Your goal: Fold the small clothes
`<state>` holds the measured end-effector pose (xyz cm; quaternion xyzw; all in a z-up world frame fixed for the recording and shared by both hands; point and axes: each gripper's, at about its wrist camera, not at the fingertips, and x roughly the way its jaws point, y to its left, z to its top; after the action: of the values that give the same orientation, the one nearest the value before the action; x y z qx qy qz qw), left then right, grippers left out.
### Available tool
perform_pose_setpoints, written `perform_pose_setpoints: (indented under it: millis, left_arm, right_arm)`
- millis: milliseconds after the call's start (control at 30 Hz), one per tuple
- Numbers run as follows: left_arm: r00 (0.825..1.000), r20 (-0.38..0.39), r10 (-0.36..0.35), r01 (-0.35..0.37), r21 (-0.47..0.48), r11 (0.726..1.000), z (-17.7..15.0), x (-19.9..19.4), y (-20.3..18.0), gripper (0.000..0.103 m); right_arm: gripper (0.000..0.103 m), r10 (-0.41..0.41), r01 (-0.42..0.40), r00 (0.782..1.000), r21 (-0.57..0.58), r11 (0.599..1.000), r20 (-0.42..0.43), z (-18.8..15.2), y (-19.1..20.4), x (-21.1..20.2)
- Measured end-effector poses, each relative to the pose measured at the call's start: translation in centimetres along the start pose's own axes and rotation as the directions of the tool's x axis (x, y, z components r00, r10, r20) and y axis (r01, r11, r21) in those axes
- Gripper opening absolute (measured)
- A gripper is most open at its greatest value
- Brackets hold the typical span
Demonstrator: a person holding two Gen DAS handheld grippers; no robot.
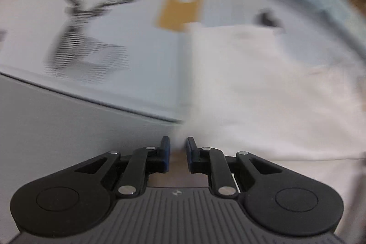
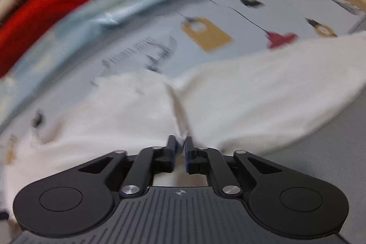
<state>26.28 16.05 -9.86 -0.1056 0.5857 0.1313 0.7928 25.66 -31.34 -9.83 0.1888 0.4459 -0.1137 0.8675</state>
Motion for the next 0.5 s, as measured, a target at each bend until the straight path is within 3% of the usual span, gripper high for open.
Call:
perform_pose_setpoints:
  millis: [67,133,200,267,333,400,500]
  left_arm:
    - [0.998,0.058,0.024,-0.023,-0.02,1.0,0.4,-0.9,0.3,0.016]
    - [0.993,0.1,-0.055,0.06,-0.044,0.997,0.8,-2.1,0.0,0.016]
    - [0.979,0.139,-0.152,0.162,-0.06,0.985,0.8,-2.8,-0.5,0.016]
    - [0.975,0.098,-0.199,0.205,-0.052,0.977,0.6,-2.0,-1.2,0.017]
    - [0.994,-0.003,-0.107,0.107,-0.046,0.993,-0.2,0.4,-1.1,0.017]
    - [0.998,-0.003,-0.068,0.068,-0.062,0.996,-0.4,1.0,-0.7,0.031]
    - [0.993,0.075,-0.088,0.093,-0.065,0.994,0.2,-1.2,-1.3,0.028]
  right_arm:
    - [0.013,-0.038,0.038,0.999,0.022,0.999,0.025,0.4,-0.5,-0.2]
    - [0.014,-0.019,0.018,0.997,0.021,1.0,0.079,0.9,-0.6,-1.0]
    - [0.014,0.062,-0.066,0.989,0.028,0.997,0.131,1.4,-0.5,-1.7]
    - [0.016,0.168,-0.175,0.979,0.052,0.983,0.116,1.5,-0.7,-1.5]
    - [0.017,0.215,-0.216,0.976,0.075,0.973,0.027,1.5,-1.0,0.1]
    - [0.016,0.109,-0.105,0.989,0.045,0.993,-0.095,1.1,-1.2,2.2]
    - [0.014,0.081,-0.075,0.995,0.089,0.993,-0.065,1.6,-2.1,2.0]
